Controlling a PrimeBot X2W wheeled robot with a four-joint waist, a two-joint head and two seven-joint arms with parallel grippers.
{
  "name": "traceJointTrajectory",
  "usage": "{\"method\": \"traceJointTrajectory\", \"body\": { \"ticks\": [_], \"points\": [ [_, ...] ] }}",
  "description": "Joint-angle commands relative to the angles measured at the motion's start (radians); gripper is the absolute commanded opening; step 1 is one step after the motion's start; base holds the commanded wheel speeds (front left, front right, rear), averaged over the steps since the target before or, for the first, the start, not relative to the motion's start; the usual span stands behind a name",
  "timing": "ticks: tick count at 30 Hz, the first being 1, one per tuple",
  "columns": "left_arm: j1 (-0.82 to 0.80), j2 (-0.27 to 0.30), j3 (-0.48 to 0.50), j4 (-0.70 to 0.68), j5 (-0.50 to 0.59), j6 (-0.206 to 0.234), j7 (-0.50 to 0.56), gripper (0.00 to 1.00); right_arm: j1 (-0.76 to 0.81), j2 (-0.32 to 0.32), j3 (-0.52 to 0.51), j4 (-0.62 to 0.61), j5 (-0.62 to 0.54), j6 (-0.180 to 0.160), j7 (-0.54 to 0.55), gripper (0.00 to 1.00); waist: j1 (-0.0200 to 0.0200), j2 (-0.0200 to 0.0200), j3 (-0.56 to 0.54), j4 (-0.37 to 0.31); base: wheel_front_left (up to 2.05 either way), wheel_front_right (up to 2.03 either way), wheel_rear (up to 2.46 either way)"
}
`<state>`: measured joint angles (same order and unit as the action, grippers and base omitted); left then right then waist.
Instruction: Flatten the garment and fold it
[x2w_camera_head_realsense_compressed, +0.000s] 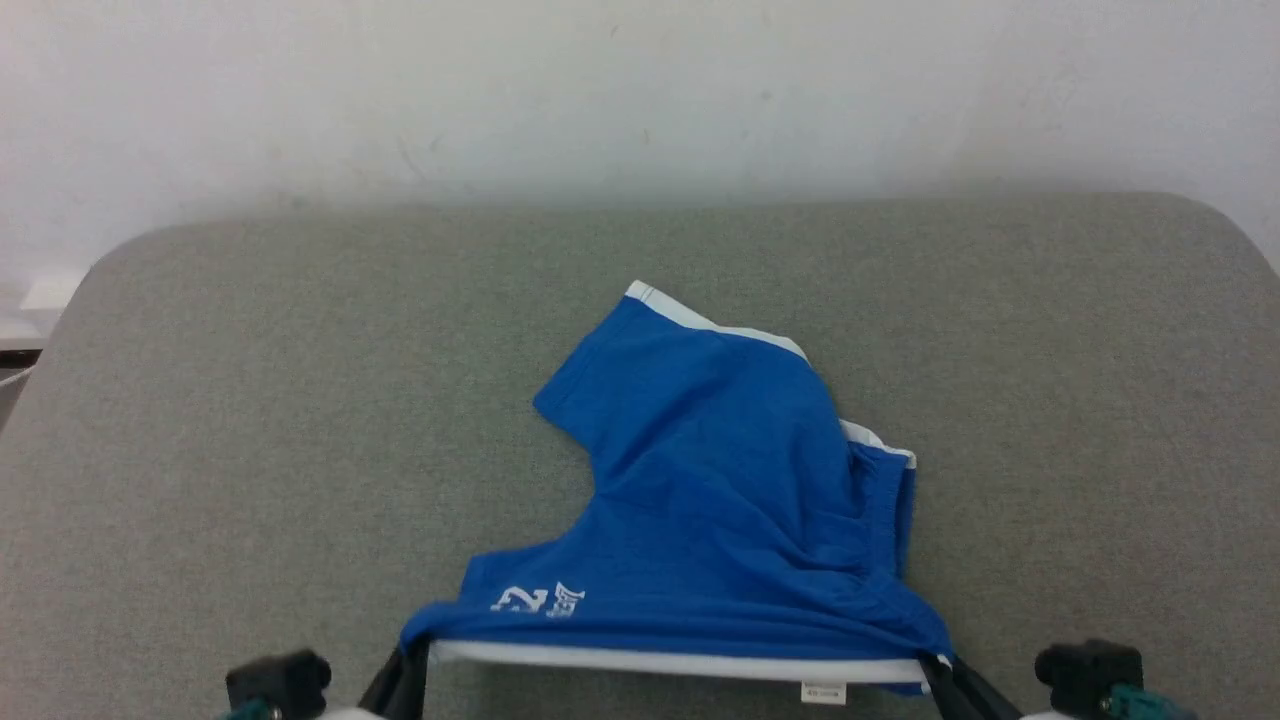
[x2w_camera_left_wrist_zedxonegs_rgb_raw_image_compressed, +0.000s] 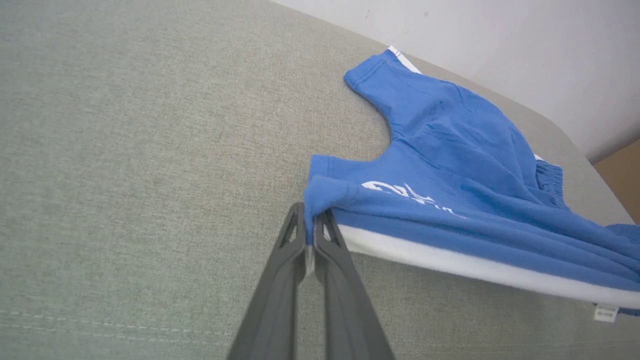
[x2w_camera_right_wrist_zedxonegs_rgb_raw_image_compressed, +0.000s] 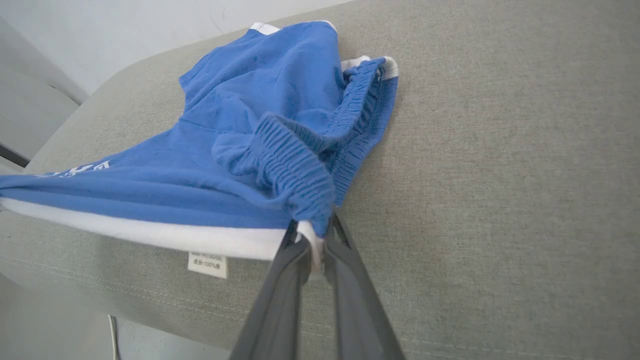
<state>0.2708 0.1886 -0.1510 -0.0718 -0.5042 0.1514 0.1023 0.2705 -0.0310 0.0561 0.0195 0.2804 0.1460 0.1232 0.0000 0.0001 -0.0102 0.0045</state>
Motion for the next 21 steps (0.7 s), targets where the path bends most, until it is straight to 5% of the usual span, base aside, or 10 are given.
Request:
{"method": "traceJointTrajectory", "body": {
  "ticks": [1,15,21],
  "points": [
    [-0.052,0.029,0.025,0.006,-0.007,0.008,0.010,0.00,-0.030,-0.020,-0.027,-0.003,0.004,-0.015,0.017,0.00,0.0000,-0.0001,0.021,-0.006,0.00,0.00,0.00],
    [-0.597,0.078,-0.056,0.253,-0.048,-0.098,0.285,0.00,-0.373,-0.019,0.018,0.077,0.041,-0.015,0.270,0.00,0.0000,-0.0001,0.146,-0.066,0.00,0.00,0.00],
    [-0.847,0.085,-0.103,0.419,-0.015,-0.140,0.350,0.00,-0.513,-0.019,0.010,0.127,0.059,-0.015,0.298,0.00,0.0000,-0.0001,0.223,-0.100,0.00,0.00,0.00]
  ]
}}
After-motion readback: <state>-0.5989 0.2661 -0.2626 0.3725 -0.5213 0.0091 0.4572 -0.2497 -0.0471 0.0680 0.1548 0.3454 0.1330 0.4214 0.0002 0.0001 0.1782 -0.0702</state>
